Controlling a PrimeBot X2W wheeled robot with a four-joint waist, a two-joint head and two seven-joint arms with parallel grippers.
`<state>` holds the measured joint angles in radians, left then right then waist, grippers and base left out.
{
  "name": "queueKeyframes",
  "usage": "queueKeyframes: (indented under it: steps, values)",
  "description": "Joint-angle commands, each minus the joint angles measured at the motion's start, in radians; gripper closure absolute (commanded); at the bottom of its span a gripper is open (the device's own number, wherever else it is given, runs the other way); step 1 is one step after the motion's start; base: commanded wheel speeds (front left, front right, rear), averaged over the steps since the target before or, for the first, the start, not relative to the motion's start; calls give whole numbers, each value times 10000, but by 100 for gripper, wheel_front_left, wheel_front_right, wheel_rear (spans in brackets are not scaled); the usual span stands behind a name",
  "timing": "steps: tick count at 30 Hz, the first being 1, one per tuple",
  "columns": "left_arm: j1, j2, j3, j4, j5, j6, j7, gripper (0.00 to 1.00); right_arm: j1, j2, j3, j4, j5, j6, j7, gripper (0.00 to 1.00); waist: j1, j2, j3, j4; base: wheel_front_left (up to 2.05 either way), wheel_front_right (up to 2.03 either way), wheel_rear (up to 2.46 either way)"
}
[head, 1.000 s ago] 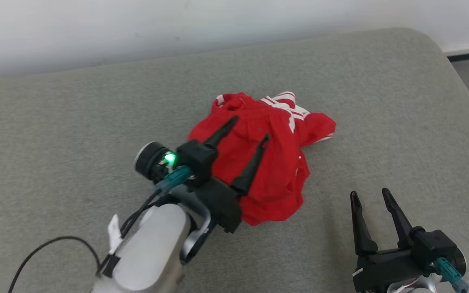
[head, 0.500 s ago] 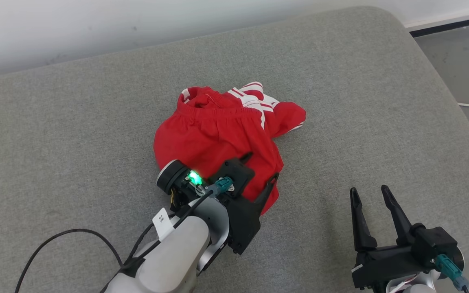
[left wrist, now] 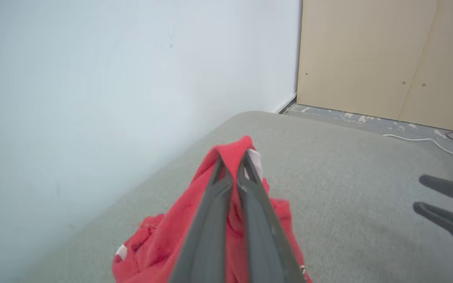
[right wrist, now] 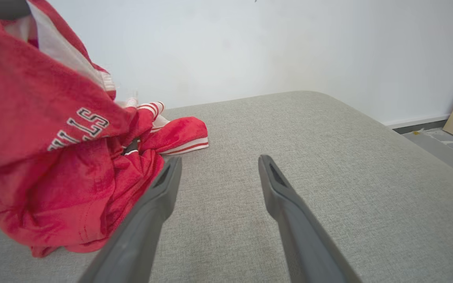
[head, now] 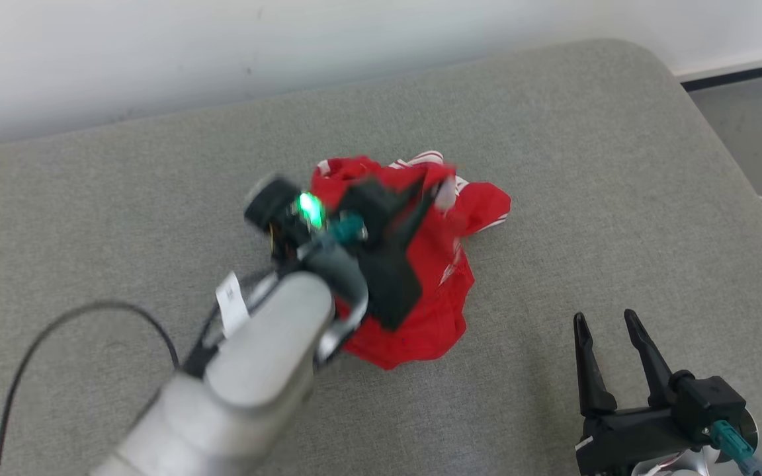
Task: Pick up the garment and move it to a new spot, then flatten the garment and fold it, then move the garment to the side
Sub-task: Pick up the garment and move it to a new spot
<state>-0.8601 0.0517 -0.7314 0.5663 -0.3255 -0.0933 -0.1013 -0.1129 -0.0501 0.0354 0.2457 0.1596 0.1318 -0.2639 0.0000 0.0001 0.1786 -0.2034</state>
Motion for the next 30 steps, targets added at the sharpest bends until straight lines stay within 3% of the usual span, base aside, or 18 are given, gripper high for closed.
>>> queueKeyframes:
  steps: [1,16,23,30]
  values:
    - [-514,12,128,-134,-138,-47,-68,100,130,-3,-8,30,-48,-22,-8,0,0,-1,-245,149,0,0,0]
    - [-5851,601,1535,-681,-564,-272,205,100,266,-1,-86,87,282,-22,-9,0,0,-1,-294,-13,0,0,0]
    - [-6124,854,1650,-499,-780,-315,37,100,259,0,-115,160,297,-22,-9,0,0,-1,-374,151,0,0,0]
    - [-5723,1253,1706,-411,-900,-284,-26,100,171,0,-48,15,0,-22,-9,0,0,-1,-285,815,0,0,0]
